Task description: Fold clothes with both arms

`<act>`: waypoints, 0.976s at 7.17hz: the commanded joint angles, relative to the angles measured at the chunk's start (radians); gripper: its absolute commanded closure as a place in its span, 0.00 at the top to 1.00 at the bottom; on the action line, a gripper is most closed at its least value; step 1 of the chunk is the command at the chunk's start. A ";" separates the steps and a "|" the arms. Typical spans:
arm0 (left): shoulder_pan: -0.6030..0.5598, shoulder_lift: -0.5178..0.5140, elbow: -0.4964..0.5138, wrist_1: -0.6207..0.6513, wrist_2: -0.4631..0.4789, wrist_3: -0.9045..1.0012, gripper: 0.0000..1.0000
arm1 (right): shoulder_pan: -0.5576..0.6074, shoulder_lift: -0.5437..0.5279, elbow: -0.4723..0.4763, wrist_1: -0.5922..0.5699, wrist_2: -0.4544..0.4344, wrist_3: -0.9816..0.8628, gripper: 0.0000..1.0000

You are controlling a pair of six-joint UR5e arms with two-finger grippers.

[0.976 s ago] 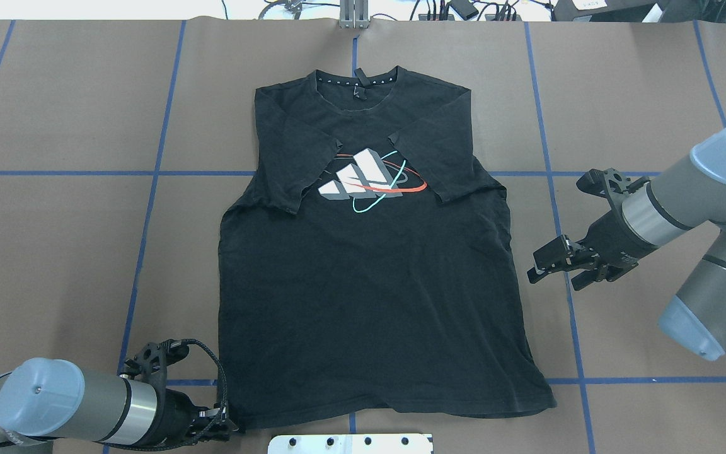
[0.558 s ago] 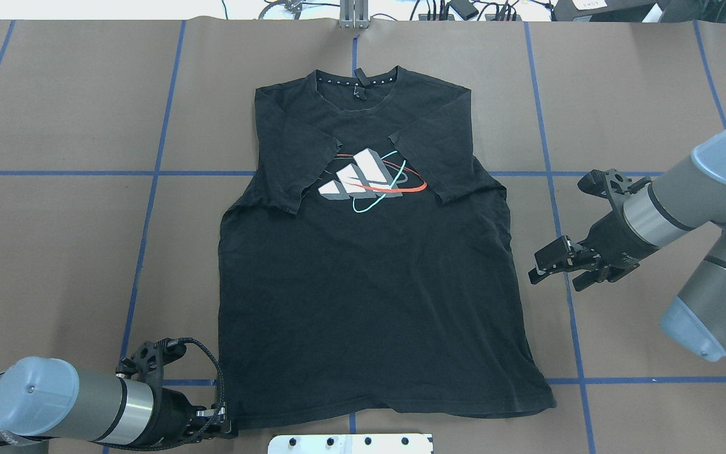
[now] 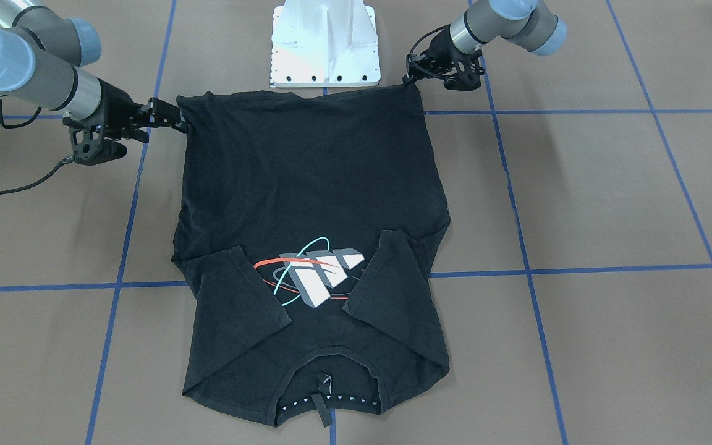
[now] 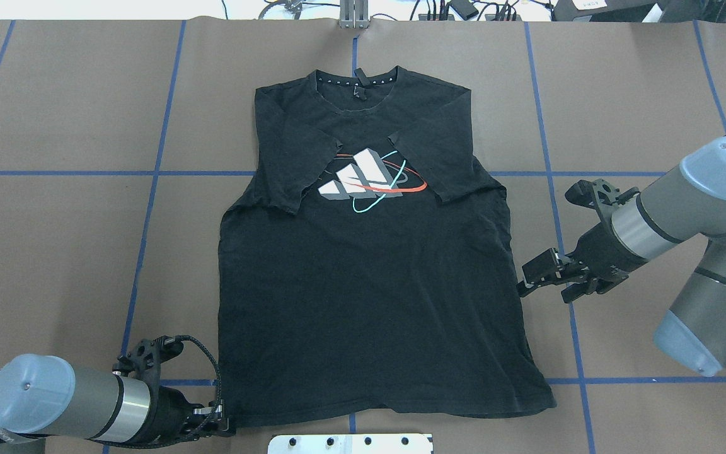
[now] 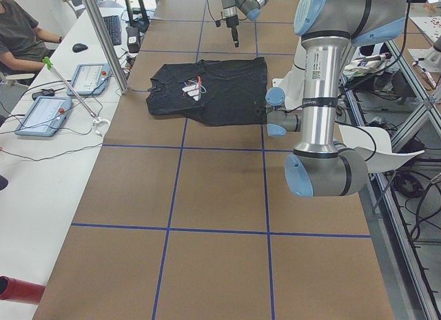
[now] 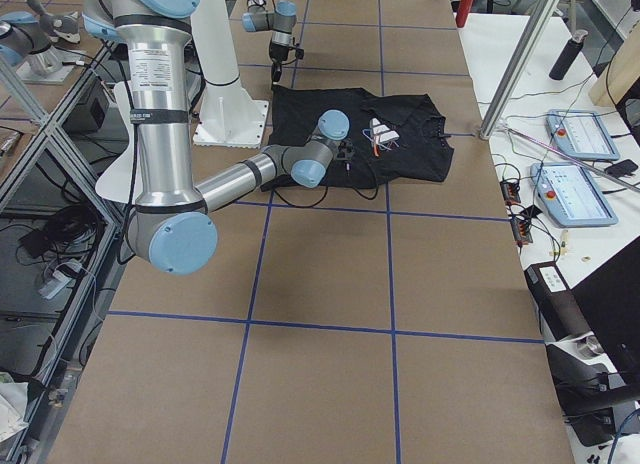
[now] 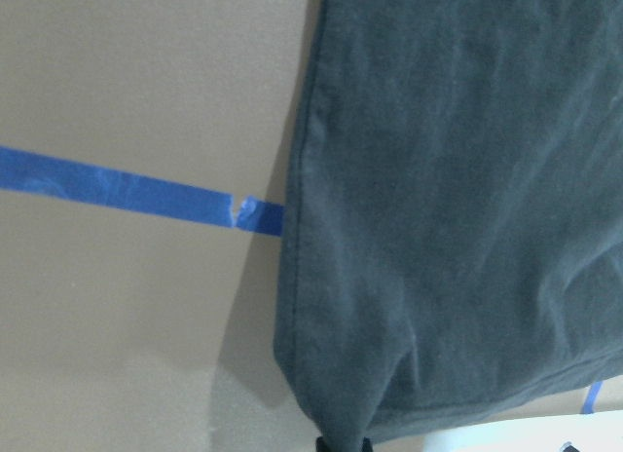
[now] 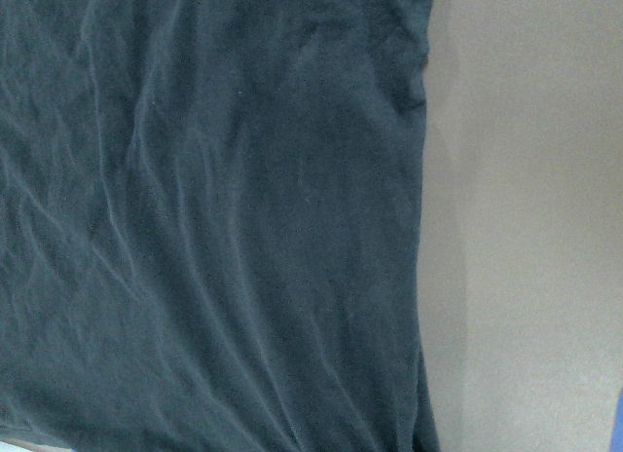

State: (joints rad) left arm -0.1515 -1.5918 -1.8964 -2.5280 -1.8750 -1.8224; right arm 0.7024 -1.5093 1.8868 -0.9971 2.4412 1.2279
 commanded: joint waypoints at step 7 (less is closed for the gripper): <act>0.001 -0.011 -0.044 0.000 -0.030 -0.044 0.00 | -0.241 -0.101 0.083 0.000 -0.227 0.102 0.98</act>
State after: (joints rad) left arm -0.1517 -1.5951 -1.9333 -2.5290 -1.8849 -1.8394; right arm 0.4876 -1.5817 1.9625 -0.9965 2.2574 1.3307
